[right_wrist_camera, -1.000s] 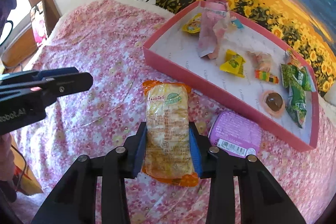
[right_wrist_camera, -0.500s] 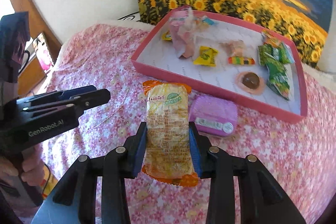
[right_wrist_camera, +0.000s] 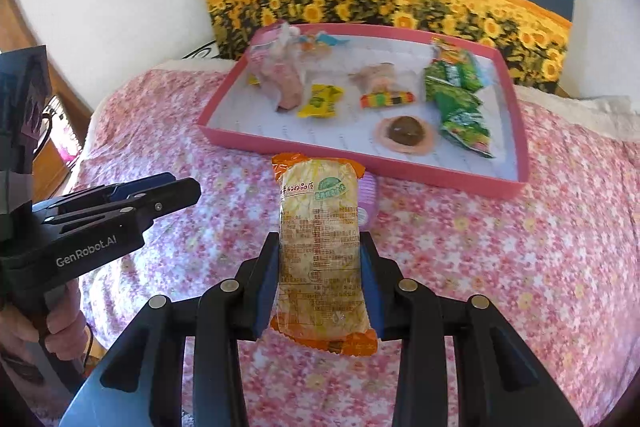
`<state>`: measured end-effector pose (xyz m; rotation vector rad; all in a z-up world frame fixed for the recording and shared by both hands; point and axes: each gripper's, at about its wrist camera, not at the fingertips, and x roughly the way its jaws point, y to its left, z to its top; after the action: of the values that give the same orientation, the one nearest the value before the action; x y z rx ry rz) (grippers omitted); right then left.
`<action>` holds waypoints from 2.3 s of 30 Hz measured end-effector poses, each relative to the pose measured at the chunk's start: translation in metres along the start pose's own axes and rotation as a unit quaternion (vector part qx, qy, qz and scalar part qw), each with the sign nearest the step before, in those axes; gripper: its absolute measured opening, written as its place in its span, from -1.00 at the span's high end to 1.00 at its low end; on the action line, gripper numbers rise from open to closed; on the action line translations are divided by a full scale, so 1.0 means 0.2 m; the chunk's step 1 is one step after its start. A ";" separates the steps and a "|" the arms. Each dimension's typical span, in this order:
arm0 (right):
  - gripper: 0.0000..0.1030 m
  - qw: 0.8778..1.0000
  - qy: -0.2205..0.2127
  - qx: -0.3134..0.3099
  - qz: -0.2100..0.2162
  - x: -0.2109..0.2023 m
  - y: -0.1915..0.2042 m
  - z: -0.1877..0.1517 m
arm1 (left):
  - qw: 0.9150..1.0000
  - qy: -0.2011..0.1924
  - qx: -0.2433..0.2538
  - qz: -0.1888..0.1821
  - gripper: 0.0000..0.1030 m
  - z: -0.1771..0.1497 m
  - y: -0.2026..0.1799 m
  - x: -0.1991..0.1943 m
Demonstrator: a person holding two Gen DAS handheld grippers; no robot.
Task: Organize snacks
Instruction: 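Hold the cracker roll in right tool while left tool grasps the purple tin, then carry the purple tin in left tool while right tool carries cracker roll into box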
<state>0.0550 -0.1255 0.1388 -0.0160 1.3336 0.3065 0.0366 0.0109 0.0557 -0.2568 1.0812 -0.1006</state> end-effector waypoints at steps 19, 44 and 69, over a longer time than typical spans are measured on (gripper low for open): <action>0.26 0.997 -0.006 0.067 -0.041 -0.05 -0.26 -0.08 | 0.998 0.020 0.044 -0.040 0.12 0.03 -0.25 0.12; 0.26 0.995 -0.005 0.089 -0.035 -0.07 -0.48 -0.12 | 0.998 0.044 0.040 -0.026 -0.26 0.04 -0.46 0.34; 0.26 0.997 0.003 0.074 0.017 0.02 -0.53 -0.11 | 0.998 0.033 0.040 0.035 -0.26 0.00 -0.55 0.41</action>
<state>0.0595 -0.2312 0.1116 0.1298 1.3599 0.2354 0.0798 -0.1131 0.0130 -0.1447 1.1470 -0.0903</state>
